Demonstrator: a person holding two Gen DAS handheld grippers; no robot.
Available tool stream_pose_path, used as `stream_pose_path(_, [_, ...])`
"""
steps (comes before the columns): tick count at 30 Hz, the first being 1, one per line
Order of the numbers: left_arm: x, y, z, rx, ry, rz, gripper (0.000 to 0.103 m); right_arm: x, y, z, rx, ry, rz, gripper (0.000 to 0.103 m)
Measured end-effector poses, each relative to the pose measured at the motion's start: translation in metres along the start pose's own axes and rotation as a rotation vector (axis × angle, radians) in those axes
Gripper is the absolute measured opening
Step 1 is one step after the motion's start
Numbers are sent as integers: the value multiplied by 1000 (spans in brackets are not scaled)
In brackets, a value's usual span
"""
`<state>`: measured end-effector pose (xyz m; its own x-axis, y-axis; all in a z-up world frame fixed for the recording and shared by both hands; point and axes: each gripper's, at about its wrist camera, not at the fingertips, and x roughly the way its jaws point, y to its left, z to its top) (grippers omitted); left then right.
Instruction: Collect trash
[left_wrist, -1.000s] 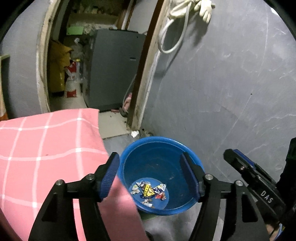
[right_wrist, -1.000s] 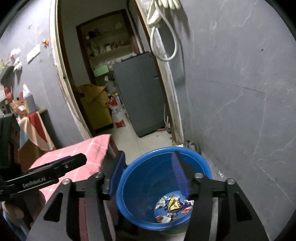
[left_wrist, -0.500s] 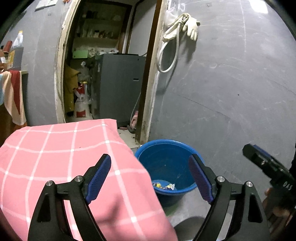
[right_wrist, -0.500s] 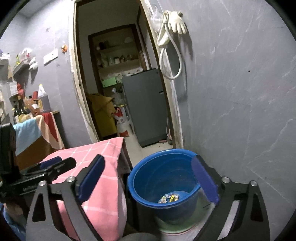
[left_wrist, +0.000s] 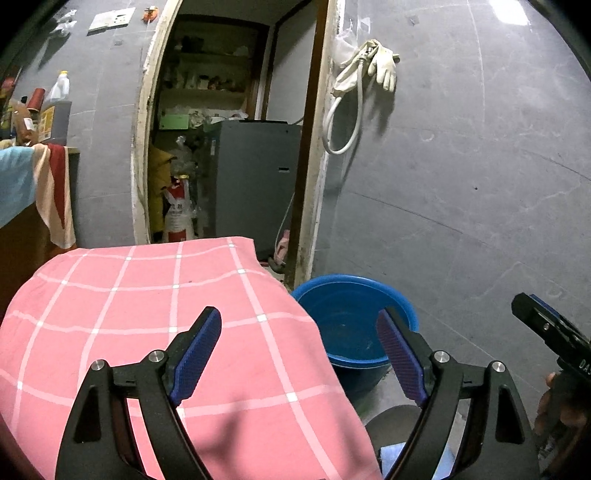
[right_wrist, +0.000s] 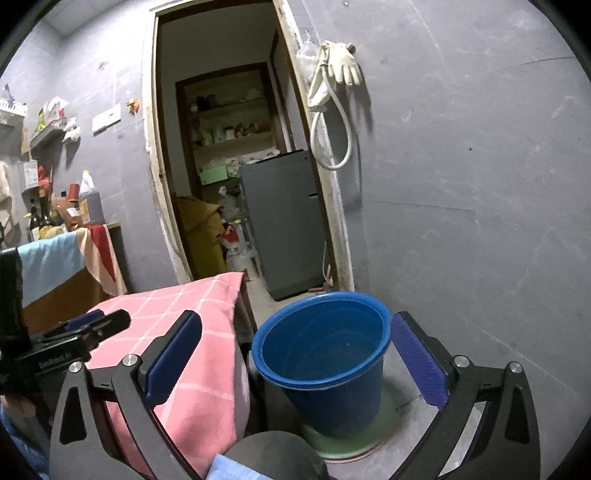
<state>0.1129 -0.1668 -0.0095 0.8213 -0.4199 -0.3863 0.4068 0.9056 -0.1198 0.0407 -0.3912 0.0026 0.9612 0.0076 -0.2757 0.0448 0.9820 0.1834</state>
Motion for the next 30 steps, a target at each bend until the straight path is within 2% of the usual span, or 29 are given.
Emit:
stream_pose_path(7, [-6,2,-3,4,-14,25,82,-5,-3,-4,2,3,-13,103])
stream_pose_path(30, [-9,7,-6,11,-35,38,82,-6,-1,-6,0,3,-12,103])
